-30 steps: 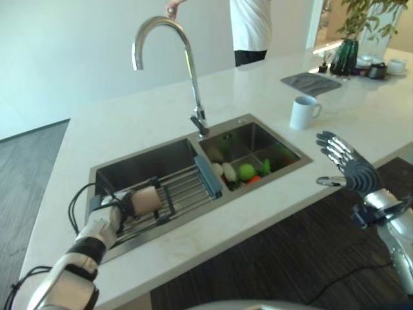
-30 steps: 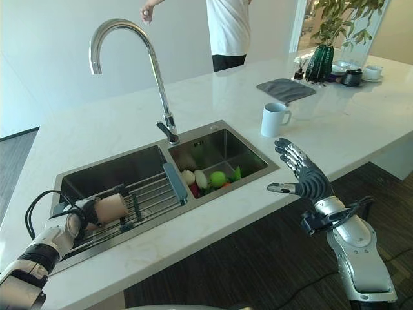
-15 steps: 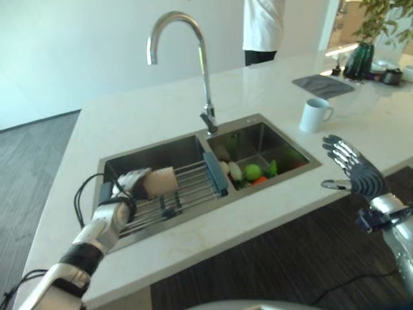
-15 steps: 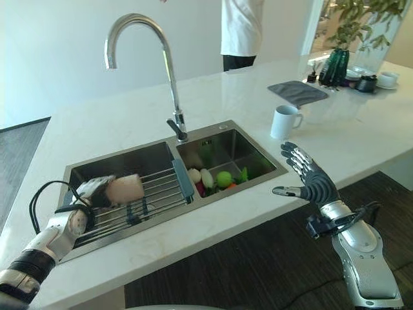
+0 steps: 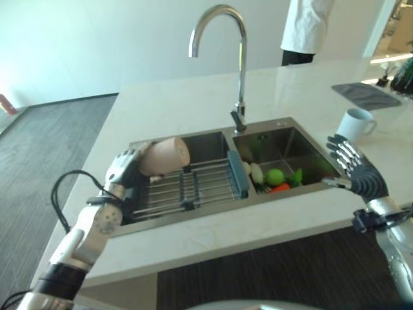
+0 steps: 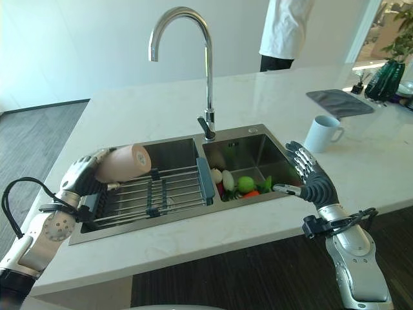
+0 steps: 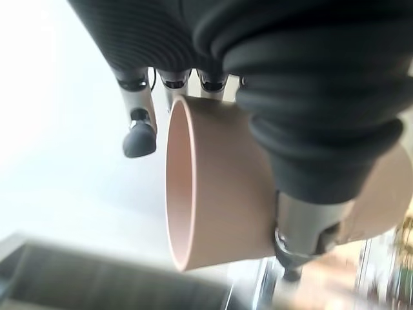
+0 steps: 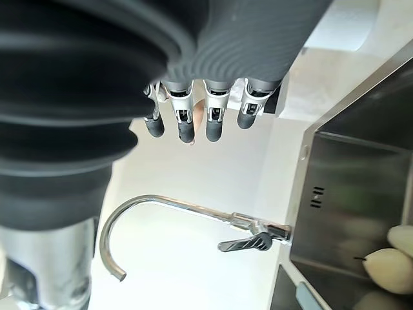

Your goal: Place the dishes in the dishwasher.

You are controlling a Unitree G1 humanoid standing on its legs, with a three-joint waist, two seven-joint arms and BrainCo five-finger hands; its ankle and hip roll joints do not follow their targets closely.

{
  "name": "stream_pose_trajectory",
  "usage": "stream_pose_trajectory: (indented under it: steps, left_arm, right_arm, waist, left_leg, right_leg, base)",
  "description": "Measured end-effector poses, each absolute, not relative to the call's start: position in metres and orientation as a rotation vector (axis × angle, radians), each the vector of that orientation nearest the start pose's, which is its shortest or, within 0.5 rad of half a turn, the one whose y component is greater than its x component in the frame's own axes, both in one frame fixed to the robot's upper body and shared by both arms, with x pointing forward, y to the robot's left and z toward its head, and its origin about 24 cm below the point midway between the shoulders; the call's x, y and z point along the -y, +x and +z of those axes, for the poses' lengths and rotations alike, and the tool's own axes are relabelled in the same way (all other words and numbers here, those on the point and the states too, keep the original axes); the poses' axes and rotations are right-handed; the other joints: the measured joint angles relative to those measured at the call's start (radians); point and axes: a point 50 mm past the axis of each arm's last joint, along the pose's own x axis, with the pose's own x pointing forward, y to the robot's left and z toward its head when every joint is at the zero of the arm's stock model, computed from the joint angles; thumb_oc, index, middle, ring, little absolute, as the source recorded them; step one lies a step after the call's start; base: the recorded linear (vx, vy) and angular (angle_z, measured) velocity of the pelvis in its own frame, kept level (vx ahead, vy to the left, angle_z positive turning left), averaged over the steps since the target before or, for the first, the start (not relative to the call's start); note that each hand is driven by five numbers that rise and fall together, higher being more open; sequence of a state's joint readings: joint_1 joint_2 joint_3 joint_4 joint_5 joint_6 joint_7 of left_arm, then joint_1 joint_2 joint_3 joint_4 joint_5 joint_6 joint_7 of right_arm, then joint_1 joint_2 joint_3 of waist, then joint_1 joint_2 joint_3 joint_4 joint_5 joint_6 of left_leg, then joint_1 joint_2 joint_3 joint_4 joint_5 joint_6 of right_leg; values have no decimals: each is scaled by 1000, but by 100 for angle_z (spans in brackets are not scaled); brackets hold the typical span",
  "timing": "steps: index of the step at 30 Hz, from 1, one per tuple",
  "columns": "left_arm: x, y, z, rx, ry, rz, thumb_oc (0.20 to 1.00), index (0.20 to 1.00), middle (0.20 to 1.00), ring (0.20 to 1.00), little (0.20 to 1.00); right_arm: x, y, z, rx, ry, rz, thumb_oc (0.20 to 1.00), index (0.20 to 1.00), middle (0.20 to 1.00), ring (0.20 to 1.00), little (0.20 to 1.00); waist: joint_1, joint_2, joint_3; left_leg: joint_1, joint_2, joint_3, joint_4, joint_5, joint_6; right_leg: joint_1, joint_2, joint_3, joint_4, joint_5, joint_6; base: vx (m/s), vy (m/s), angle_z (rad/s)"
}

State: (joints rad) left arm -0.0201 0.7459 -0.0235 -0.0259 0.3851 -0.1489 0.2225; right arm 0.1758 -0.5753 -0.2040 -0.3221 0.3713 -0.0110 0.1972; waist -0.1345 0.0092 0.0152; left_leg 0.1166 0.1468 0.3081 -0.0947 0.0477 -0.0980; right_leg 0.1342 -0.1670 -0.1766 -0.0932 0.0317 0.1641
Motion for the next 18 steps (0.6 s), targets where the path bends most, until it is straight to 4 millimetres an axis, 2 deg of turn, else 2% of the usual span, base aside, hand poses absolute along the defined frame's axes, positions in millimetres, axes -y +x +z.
stream_pose_trajectory:
  steps: [2, 4, 7, 9, 12, 13, 14, 15, 16, 17, 18]
  left_arm:
    - [-266, 243, 136, 358, 949, 184, 200, 200, 200, 200, 200]
    - [-261, 227, 151, 454, 840, 234, 200, 200, 200, 200, 200]
    - [-255, 205, 170, 610, 699, 332, 200, 200, 200, 200, 200]
    - [-261, 196, 166, 606, 600, 395, 200, 200, 200, 200, 200]
    - [-277, 173, 142, 493, 483, 523, 200, 200, 200, 200, 200]
    - [-281, 165, 137, 466, 506, 558, 200, 200, 200, 200, 200]
    - [-281, 164, 135, 461, 515, 567, 200, 200, 200, 200, 200]
    - [-276, 175, 142, 555, 461, 554, 200, 200, 200, 200, 200]
    - [-271, 180, 151, 642, 385, 539, 200, 200, 200, 200, 200]
    - [-268, 178, 154, 671, 348, 526, 200, 200, 200, 200, 200]
    - [-266, 175, 164, 728, 333, 509, 200, 200, 200, 200, 200]
  right_arm:
    - [256, 214, 126, 190, -265, 113, 1000, 1000, 1000, 1000, 1000]
    - [256, 209, 122, 175, -261, 105, 1000, 1000, 1000, 1000, 1000]
    - [248, 201, 131, 240, -253, 118, 1000, 1000, 1000, 1000, 1000]
    - [243, 200, 137, 289, -249, 133, 1000, 1000, 1000, 1000, 1000]
    - [241, 196, 142, 330, -247, 141, 1000, 1000, 1000, 1000, 1000]
    - [242, 194, 144, 357, -174, 148, 1000, 1000, 1000, 1000, 1000]
    - [248, 194, 155, 434, -106, 139, 1000, 1000, 1000, 1000, 1000]
    - [248, 196, 164, 542, -65, 89, 1000, 1000, 1000, 1000, 1000]
    - [242, 204, 177, 603, -84, 88, 1000, 1000, 1000, 1000, 1000]
    - [244, 202, 182, 600, -131, 102, 1000, 1000, 1000, 1000, 1000]
    - [246, 197, 181, 590, -145, 101, 1000, 1000, 1000, 1000, 1000]
  waist:
    - [5, 2, 1]
    - [15, 1, 3]
    - [44, 8, 5]
    - [76, 14, 6]
    - [118, 14, 11]
    - [137, 21, 17]
    - [160, 17, 33]
    - [176, 41, 51]
    - [230, 84, 101]
    - [225, 107, 118]
    - [198, 75, 130]
  left_leg:
    - [-12, 2, -13, 0, 7, -8]
    - [-13, 4, -26, 1, 8, -8]
    - [-30, 10, -64, 6, 15, -16]
    - [-46, 19, -84, 7, 21, -18]
    - [-56, 34, -105, 7, 31, -28]
    - [-74, 44, -115, 7, 40, -33]
    - [-97, 59, -135, 7, 55, -37]
    - [-178, 53, -165, 13, 114, -41]
    - [-210, 80, -170, 5, 146, -23]
    - [-257, 88, -228, -3, 127, -48]
    - [-286, 94, -151, 30, 64, -60]
  right_leg:
    - [0, 3, -6, 0, -1, -1]
    - [11, 5, -30, 0, -1, -1]
    - [16, 15, -49, 2, -2, -3]
    - [16, 27, -57, 2, -7, -8]
    - [9, 48, -59, 1, -33, -19]
    - [1, 57, -79, 5, -41, -26]
    - [-8, 75, -94, 5, -39, -35]
    - [-19, 100, -167, 7, -48, -39]
    - [-27, 148, -180, 14, -43, -79]
    - [-54, 182, -192, 55, -75, -174]
    - [-78, 146, -201, 49, -70, -220]
  base:
    - [-64, -155, 13]
    - [-97, -216, 24]
    - [-99, -275, 32]
    - [-69, -324, 33]
    - [-111, -230, 16]
    - [-252, -199, 43]
    - [-283, -207, 116]
    - [-620, -228, 146]
    - [-561, -97, 178]
    - [-542, -39, 171]
    - [-260, 31, 160]
